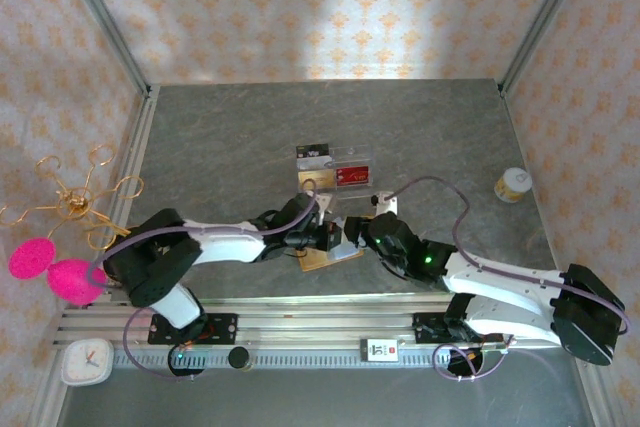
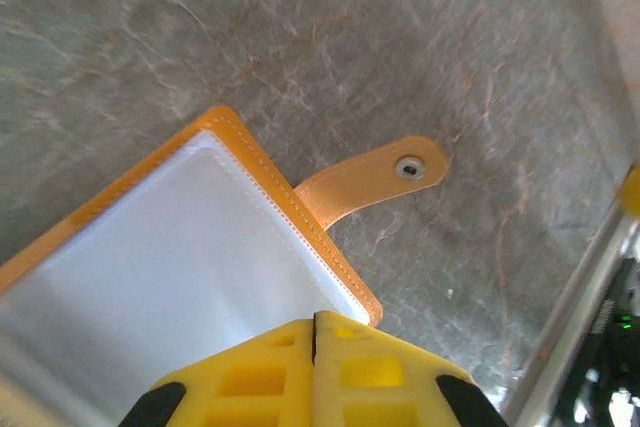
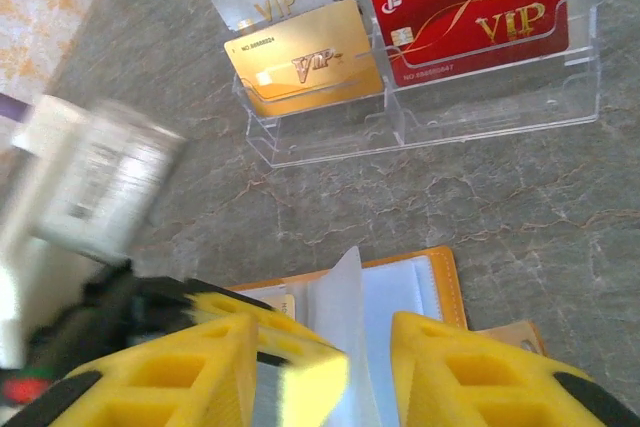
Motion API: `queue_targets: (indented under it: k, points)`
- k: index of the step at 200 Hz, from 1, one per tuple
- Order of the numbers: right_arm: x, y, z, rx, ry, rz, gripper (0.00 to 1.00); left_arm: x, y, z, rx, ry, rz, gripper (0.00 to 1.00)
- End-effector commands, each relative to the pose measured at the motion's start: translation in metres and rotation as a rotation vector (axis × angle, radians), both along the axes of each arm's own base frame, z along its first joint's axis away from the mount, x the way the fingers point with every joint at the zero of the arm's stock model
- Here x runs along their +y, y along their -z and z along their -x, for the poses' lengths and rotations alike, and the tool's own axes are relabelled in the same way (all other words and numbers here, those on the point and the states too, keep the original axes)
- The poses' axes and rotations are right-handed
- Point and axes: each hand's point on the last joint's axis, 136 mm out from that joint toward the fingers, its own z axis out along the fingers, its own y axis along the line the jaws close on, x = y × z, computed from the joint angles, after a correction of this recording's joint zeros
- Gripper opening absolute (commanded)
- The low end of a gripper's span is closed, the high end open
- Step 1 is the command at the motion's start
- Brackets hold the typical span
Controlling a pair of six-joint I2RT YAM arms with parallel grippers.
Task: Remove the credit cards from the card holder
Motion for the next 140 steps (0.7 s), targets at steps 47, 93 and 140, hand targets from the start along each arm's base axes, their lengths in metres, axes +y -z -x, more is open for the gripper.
queue_targets:
  k: [47, 93, 140]
  points:
    - [0.063, 0.0, 0.014, 0.08, -0.324, 0.002, 0.38, 0.071, 0.009, 0.02, 0.015, -0.154, -0.053, 0.05]
    - [0.088, 0.042, 0.018, 0.23, -0.385, 0.027, 0.28, 0.082, 0.027, 0.023, 0.019, -0.164, -0.116, 0.0]
    - [0.085, 0.077, 0.013, 0.308, -0.337, 0.103, 0.28, 0.088, 0.047, 0.02, 0.039, -0.16, -0.171, 0.0]
